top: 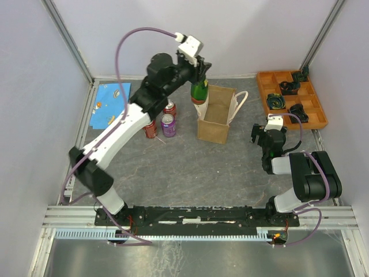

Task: Take the beverage out of the canvas bag

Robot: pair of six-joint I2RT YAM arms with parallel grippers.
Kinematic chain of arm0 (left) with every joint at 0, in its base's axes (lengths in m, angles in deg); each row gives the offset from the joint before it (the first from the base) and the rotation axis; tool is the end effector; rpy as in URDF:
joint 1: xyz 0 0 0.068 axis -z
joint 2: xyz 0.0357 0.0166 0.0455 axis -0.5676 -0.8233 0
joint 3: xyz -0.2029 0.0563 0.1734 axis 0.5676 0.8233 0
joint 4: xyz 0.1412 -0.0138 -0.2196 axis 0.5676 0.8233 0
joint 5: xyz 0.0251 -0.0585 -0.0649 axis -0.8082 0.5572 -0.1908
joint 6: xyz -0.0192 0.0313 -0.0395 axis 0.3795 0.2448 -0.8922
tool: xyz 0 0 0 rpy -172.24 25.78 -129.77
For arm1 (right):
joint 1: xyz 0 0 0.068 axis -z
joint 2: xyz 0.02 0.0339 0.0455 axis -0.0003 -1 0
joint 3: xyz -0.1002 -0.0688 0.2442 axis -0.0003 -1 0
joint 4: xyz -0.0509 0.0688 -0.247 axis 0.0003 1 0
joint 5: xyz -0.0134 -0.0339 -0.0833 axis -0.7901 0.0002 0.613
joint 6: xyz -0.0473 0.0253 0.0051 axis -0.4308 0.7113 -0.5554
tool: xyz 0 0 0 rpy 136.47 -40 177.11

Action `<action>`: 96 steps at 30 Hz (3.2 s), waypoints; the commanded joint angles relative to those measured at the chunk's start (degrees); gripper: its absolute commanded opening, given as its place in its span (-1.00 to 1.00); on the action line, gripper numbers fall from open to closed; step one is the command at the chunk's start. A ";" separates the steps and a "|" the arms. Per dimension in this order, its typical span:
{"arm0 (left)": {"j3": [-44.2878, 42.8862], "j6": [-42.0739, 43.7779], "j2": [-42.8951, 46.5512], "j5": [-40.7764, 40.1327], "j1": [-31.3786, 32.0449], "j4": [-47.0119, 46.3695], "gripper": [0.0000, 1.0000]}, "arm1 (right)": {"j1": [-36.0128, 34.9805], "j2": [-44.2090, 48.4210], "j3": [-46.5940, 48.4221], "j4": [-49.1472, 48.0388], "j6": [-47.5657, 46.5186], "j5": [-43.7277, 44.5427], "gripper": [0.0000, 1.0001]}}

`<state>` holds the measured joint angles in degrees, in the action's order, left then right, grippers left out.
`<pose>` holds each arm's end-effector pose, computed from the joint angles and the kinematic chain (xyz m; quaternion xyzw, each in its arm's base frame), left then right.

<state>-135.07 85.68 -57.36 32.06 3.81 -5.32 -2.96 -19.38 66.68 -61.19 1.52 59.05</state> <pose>0.3175 -0.2574 0.4568 0.2958 0.6145 -0.2516 0.6867 0.2560 0.0047 0.1363 0.0811 0.8088 -0.0592 0.5795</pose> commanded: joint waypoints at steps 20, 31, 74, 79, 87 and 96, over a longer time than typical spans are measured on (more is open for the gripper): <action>52.18 -0.47 47.32 -30.15 0.15 -14.02 -0.94 | 0.14 0.53 1.50 -1.57 -0.08 -0.36 0.99; 62.22 0.03 46.64 -31.36 0.10 -24.60 -0.94 | 0.13 0.52 1.52 -1.57 -0.08 -0.36 0.99; 67.46 -8.87 34.98 -27.75 -5.69 -29.41 0.03 | 0.13 0.55 1.52 -1.57 -0.12 -0.39 0.99; 66.48 -8.95 34.57 -28.59 -5.65 -28.24 0.26 | 0.11 0.53 1.52 -1.57 -0.08 -0.36 0.99; 64.18 -8.22 36.55 -32.13 -6.08 -25.68 0.99 | 0.13 0.51 1.52 -1.57 -0.10 -0.41 0.99; 60.25 -11.51 41.62 -29.16 -21.81 -16.97 0.99 | 0.13 0.52 1.50 -1.52 -0.08 -0.36 0.99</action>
<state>-72.02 76.96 -19.11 3.74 -12.39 -23.94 -2.96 -19.38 66.68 -61.19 1.52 59.05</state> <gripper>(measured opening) 0.991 0.992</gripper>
